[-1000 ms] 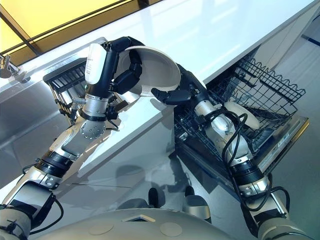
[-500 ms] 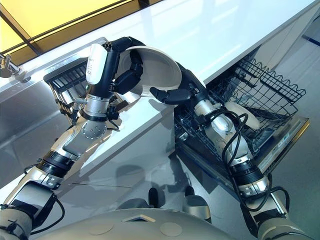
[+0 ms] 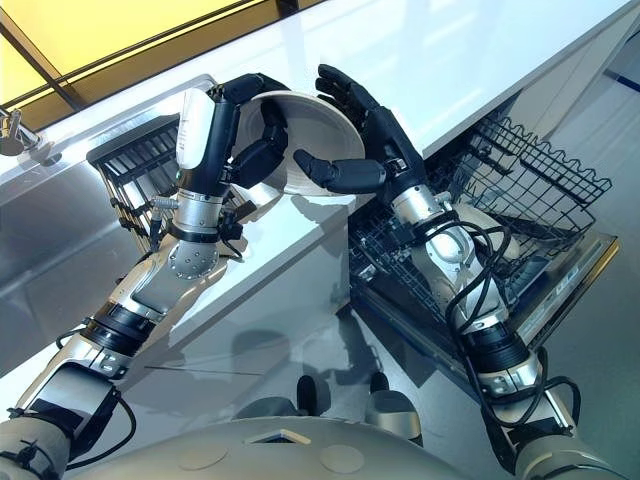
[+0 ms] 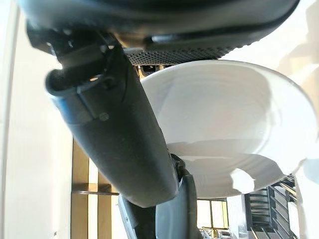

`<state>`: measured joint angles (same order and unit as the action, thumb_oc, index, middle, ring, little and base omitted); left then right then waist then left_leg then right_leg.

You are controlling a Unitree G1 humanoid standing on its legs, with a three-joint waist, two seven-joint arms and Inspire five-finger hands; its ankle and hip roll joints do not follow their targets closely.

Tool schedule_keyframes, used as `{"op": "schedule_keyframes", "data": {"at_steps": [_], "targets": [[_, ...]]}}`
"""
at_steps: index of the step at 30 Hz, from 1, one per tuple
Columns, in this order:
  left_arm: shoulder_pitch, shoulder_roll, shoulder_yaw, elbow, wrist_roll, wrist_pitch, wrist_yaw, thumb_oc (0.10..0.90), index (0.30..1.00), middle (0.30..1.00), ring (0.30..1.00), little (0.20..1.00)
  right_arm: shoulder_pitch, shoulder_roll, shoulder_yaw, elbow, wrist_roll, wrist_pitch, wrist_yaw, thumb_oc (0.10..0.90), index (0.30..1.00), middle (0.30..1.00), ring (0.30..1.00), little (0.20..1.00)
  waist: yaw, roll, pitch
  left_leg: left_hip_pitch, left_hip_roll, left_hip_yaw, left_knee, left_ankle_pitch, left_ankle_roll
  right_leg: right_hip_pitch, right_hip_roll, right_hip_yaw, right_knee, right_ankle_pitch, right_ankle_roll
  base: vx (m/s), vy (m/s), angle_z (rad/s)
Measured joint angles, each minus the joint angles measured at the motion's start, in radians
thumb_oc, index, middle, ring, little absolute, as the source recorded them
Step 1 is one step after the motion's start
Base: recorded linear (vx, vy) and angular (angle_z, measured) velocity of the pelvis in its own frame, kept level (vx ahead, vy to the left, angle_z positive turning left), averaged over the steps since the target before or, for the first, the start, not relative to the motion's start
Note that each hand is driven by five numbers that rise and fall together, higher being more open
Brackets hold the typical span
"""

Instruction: Pick up plates and place into dishwasher.

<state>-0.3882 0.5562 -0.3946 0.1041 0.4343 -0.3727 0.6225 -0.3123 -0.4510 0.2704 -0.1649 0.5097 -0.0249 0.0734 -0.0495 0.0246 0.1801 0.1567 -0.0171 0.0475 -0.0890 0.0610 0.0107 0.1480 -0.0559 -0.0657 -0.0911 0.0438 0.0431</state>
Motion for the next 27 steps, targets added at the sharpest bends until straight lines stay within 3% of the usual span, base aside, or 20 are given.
{"op": "schedule_keyframes", "data": {"at_steps": [8,10,12,27], "targets": [[0.0,0.0,0.0,0.0,0.0,0.001,0.0,0.1,0.3,0.3,0.3,0.2,0.0,0.0,0.0,0.0,0.002,0.001,0.002,0.8,0.9,0.9,0.9,0.9,0.0,0.0,0.0,0.0,0.0,-0.001,0.0,0.0,0.0,0.001,0.0,-0.001,0.0,0.0,0.0,0.0,0.0,0.0],[0.0,0.0,0.0,0.0,0.0,0.001,0.0,0.1,0.3,0.3,0.3,0.2,0.0,0.0,0.0,0.0,0.002,0.002,0.002,0.676,0.794,0.794,0.794,0.776,0.0,0.0,0.0,0.0,0.0,-0.002,0.0,0.0,0.0,0.001,0.0,-0.001,0.0,0.0,0.0,0.0,0.0,0.0],[0.0,0.0,0.0,0.001,0.0,0.001,0.0,0.1,0.3,0.3,0.3,0.2,0.0,0.0,0.0,0.0,0.002,0.007,0.001,0.1,0.3,0.3,0.3,0.2,0.0,0.0,0.0,0.001,0.0,-0.002,0.0,0.0,0.0,0.002,0.0,-0.001,0.0,0.0,0.0,0.0,0.0,0.0],[0.004,-0.026,-0.02,-0.002,-0.006,-0.02,-0.027,0.1,0.3,0.3,0.3,0.2,-0.006,0.0,-0.018,0.003,0.002,0.031,-0.04,0.1,0.3,0.3,0.3,0.2,0.001,0.0,0.0,0.006,0.0,-0.001,0.0,0.0,0.0,0.006,0.0,0.0,0.0,0.0,0.0,0.0,0.001,0.0]]}}
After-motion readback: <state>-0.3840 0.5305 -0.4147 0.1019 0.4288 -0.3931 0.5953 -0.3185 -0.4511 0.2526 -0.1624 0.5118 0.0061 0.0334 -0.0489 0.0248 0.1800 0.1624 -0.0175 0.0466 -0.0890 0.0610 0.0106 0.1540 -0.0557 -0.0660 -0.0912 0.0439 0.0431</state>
